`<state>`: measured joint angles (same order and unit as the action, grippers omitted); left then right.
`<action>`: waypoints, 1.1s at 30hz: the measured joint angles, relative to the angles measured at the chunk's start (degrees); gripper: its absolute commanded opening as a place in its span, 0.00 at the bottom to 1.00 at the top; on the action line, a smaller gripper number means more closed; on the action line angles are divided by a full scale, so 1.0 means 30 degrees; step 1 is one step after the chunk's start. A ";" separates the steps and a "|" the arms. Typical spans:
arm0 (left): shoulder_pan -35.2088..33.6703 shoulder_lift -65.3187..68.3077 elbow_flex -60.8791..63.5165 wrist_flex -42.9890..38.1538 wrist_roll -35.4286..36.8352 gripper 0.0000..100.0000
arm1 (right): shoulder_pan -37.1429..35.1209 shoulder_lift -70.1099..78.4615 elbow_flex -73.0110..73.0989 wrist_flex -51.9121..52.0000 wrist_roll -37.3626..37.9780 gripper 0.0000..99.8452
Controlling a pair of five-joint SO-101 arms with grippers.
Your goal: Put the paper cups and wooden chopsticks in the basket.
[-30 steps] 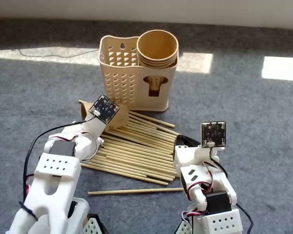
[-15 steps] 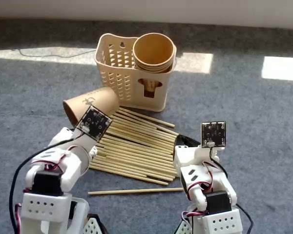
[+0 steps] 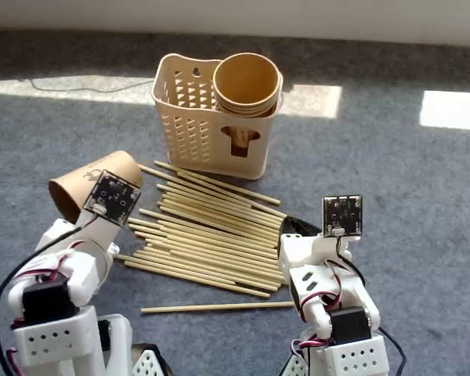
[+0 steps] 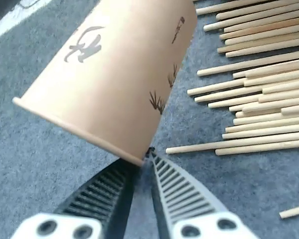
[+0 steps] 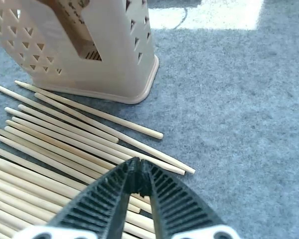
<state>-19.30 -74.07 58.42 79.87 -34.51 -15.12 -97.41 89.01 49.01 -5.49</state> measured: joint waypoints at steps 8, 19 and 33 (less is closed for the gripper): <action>-0.1905 0.6271 -0.5861 0.3370 -0.2696 0.00 | 0.0000 0.0000 0.0000 0.0000 0.0000 0.01; -0.4777 1.7143 -1.4066 0.5685 -0.4278 0.00 | 0.0000 0.0000 0.0000 0.0000 0.0000 0.01; -0.5128 2.6139 -1.8637 0.5656 -0.4278 0.08 | 0.0000 0.0000 0.0000 0.0000 0.0000 0.01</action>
<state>-34.68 4.35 2.51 96.84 -47.34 -15.12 -97.41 89.01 49.01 -5.49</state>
